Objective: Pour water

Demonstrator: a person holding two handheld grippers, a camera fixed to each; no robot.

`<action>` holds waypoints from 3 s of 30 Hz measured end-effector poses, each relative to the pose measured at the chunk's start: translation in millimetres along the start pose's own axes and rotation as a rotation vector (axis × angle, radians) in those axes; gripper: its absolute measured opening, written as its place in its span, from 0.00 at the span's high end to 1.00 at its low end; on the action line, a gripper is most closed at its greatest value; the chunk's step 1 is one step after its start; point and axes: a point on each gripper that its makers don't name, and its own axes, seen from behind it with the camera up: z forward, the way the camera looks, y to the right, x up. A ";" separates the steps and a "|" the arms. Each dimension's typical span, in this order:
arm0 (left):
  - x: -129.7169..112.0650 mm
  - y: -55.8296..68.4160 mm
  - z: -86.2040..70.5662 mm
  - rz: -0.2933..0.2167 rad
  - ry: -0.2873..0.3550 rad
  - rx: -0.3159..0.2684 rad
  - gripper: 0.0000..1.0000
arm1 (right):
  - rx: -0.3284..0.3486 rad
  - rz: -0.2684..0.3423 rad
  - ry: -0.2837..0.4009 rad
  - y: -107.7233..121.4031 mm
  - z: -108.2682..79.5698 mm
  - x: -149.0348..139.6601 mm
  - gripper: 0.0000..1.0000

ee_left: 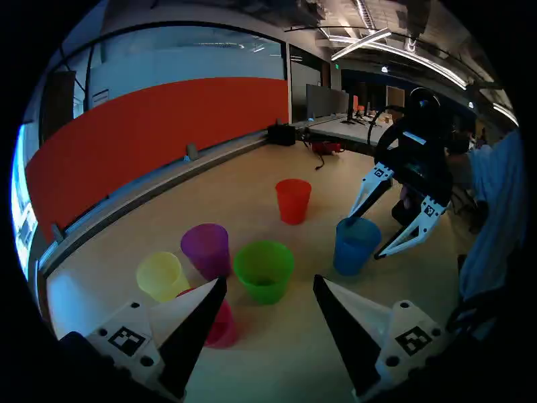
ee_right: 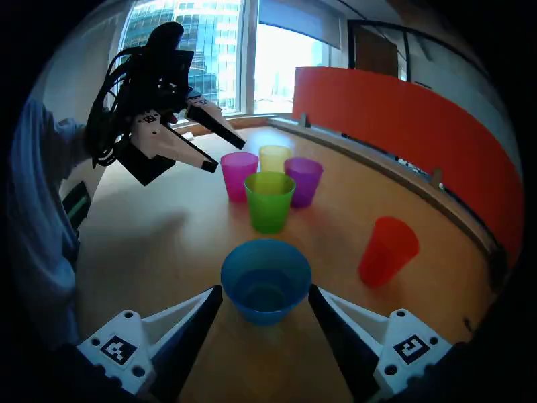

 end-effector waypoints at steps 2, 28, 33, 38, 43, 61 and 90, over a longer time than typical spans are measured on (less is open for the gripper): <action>-0.3 0.4 1.0 0.001 -0.002 -0.002 0.04 | 0.004 0.000 0.000 -0.3 4.5 0.8 0.00; -8.1 1.1 8.8 0.009 -0.033 -0.003 0.04 | -0.012 0.000 0.028 5.2 7.3 6.8 0.10; -9.3 0.9 13.0 0.004 -0.043 -0.003 0.04 | -0.027 0.015 0.068 9.4 -5.9 20.1 0.10; -9.1 0.4 18.3 0.013 -0.054 -0.003 0.04 | -0.046 0.023 0.118 12.9 -24.7 38.6 0.10; -11.7 -2.7 24.5 0.023 -0.073 0.004 0.04 | -0.069 0.027 0.172 16.0 -48.2 56.6 0.10; -21.3 -9.1 53.7 0.035 -0.144 0.019 0.04 | -0.170 0.042 0.295 35.0 -118.9 85.2 0.10; -29.0 -19.3 87.8 0.018 -0.148 0.057 0.08 | -0.246 0.062 0.346 46.8 -157.2 85.5 0.10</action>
